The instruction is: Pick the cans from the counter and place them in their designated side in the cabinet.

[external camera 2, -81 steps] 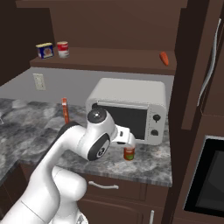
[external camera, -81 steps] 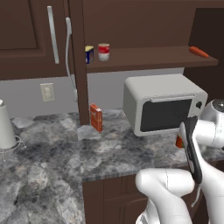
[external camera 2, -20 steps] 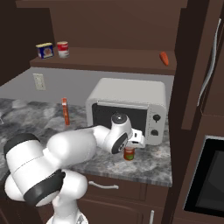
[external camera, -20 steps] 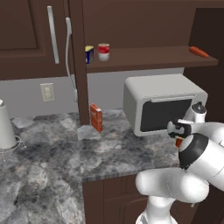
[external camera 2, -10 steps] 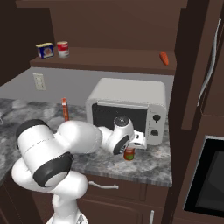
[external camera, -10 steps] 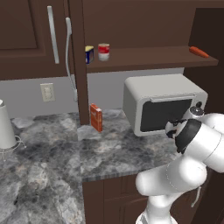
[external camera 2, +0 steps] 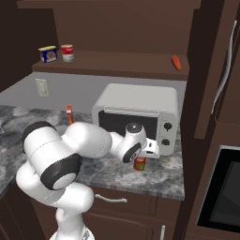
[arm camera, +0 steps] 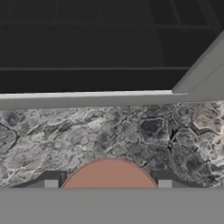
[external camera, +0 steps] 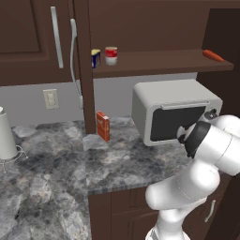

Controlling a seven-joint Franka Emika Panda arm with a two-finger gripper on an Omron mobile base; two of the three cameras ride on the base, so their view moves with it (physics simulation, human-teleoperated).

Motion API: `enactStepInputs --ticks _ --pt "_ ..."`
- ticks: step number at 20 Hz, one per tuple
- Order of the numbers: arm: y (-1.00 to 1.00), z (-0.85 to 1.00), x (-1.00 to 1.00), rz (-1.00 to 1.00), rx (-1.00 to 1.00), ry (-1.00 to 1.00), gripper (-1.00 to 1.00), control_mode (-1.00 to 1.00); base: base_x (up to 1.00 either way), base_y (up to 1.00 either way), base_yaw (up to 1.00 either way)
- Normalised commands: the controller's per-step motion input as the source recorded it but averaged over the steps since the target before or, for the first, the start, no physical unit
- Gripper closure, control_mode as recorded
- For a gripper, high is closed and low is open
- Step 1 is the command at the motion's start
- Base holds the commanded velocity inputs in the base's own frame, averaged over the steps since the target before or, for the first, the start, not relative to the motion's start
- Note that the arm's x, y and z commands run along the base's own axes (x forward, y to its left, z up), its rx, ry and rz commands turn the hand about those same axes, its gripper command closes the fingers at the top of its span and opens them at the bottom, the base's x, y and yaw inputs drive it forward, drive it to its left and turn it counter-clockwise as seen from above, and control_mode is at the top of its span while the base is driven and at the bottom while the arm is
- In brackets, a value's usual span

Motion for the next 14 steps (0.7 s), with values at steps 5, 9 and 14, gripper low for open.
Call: enactStepInputs --ticks 5,9,14 --pt "-0.11 0.00 0.00 0.00 0.01 -0.02 1.00 -1.00 0.00 0.00 0.00" --pt "-0.01 0.06 0.00 0.00 0.01 -0.04 1.00 -1.00 0.00 0.00 0.00" --pt "0.00 0.16 0.00 0.00 0.01 -0.06 1.00 -1.00 0.00 0.00 0.00"
